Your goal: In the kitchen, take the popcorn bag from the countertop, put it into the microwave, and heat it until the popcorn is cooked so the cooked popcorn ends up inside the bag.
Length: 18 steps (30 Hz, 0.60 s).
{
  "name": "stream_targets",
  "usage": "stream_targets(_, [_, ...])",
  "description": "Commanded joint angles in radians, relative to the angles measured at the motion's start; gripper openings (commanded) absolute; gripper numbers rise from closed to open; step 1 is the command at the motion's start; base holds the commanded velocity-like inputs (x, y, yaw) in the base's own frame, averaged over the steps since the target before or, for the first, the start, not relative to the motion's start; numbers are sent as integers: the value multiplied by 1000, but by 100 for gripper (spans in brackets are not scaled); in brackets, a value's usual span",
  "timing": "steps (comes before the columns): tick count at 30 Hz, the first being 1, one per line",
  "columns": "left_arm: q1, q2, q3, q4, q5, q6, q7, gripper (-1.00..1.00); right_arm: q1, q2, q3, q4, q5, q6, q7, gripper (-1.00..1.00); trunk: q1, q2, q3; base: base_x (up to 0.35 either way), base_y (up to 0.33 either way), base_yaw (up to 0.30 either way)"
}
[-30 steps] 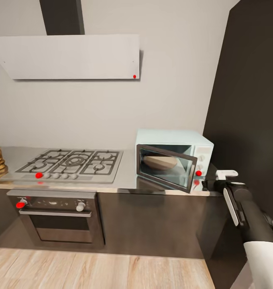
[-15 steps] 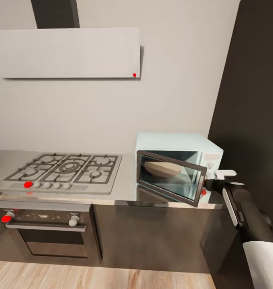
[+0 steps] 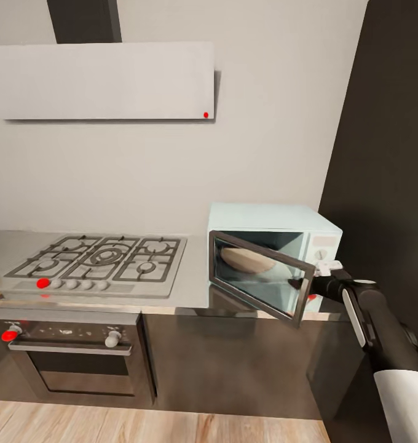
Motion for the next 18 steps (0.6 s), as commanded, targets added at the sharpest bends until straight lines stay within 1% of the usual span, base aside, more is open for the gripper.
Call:
stream_targets(1, [0, -1, 1, -1, 4, -2, 3, 100, -1, 3, 0, -1, 5, 6, 10, 100, 0, -1, -1, 0, 0, 0])
stream_targets(5, [0, -2, 2, 0, 3, -2, 4, 100, -1, 5, 0, -2, 8, 9, 12, 100, 0, -1, -1, -108, 100, 0])
stream_targets(18, [0, -2, 2, 0, 3, -1, 3, 100, -1, 6, 1, -2, 13, 11, 8, 100, 0, -1, -1, -221, 201, 0])
